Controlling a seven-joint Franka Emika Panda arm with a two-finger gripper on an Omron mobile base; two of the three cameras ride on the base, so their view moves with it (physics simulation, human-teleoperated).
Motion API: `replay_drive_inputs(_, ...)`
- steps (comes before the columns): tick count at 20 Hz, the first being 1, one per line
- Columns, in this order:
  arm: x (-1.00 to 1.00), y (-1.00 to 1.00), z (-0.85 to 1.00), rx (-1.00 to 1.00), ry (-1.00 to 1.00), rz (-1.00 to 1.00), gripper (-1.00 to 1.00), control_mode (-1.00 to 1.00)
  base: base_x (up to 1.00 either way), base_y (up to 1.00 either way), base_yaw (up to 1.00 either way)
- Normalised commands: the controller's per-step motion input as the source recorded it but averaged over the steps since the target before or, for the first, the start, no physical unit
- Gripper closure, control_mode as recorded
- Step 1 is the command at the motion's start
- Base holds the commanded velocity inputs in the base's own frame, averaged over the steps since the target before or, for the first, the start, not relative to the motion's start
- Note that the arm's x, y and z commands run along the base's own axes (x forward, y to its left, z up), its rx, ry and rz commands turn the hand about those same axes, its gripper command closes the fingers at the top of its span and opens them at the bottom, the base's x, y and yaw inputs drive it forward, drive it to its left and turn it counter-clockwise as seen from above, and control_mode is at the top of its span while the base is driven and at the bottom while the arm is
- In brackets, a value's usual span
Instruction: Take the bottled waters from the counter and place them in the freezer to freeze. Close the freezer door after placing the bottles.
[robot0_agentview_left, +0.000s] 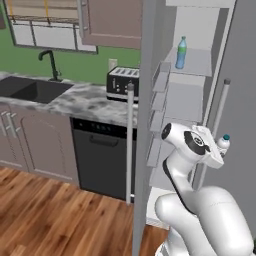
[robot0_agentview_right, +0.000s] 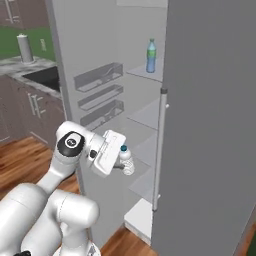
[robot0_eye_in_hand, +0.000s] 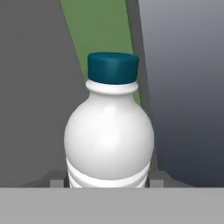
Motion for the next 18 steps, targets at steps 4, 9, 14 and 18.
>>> replay_drive_inputs(4, 0.0, 0.0, 0.0, 0.0, 0.0, 0.0, 1.0, 1.0, 0.31, -0.27, 0.02)
replay_drive_inputs(9, 0.0, 0.0, 0.0, 0.0, 0.0, 0.0, 1.0, 1.0, 0.46, -0.31, 0.0)
replay_drive_inputs(14, 0.0, 0.0, 0.0, 0.0, 0.0, 0.0, 1.0, 1.0, 0.4, -0.22, 0.0)
replay_drive_inputs(18, 0.0, 0.0, 0.0, 0.0, 0.0, 0.0, 1.0, 1.0, 0.12, 0.0, 0.01)
